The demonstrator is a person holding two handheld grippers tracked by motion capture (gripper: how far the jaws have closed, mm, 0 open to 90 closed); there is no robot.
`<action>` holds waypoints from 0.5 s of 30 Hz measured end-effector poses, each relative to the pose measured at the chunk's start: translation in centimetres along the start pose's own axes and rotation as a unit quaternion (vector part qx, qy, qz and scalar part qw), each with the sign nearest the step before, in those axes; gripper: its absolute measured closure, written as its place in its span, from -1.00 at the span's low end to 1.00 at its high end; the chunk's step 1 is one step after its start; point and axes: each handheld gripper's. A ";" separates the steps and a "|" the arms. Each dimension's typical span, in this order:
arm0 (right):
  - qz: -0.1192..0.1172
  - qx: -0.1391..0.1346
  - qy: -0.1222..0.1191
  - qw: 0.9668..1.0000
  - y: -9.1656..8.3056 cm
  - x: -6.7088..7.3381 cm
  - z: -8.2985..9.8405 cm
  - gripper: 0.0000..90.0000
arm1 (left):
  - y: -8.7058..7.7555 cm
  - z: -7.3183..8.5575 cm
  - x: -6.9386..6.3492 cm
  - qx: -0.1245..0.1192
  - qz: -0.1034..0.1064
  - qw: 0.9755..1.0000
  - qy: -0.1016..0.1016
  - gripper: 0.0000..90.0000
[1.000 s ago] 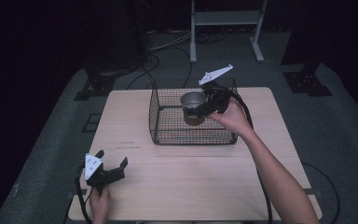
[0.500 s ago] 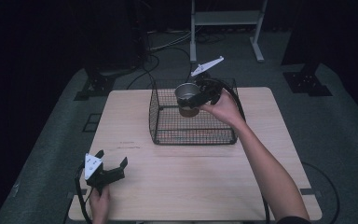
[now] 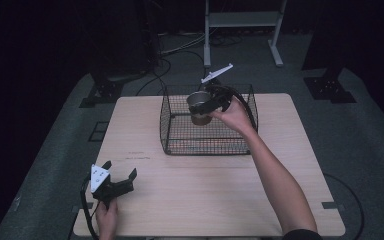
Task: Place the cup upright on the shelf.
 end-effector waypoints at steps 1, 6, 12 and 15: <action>-0.001 -0.002 0.004 1.000 0.1 -0.2 0.0 -0.67 | 0.0 0.0 0.0 0.000 0.000 1.000 0.000 -1.00; 0.000 -0.003 0.011 1.000 0.8 -0.8 0.1 -0.67 | 0.0 0.0 0.0 0.000 0.001 1.000 0.000 -1.00; 0.000 0.001 0.026 1.000 1.9 -1.7 0.3 -0.67 | 0.0 0.0 0.0 -0.002 0.002 1.000 -0.002 -1.00; 0.000 0.005 0.031 0.999 2.4 -2.0 0.4 -0.67 | 0.0 0.0 0.0 -0.002 0.001 1.000 -0.002 -1.00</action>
Point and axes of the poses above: each handheld gripper's, and its own axes: y roughly forward along the jaws, z roughly out of its underside, x roughly to its left, and after that the axes turned 13 degrees about x, right-handed
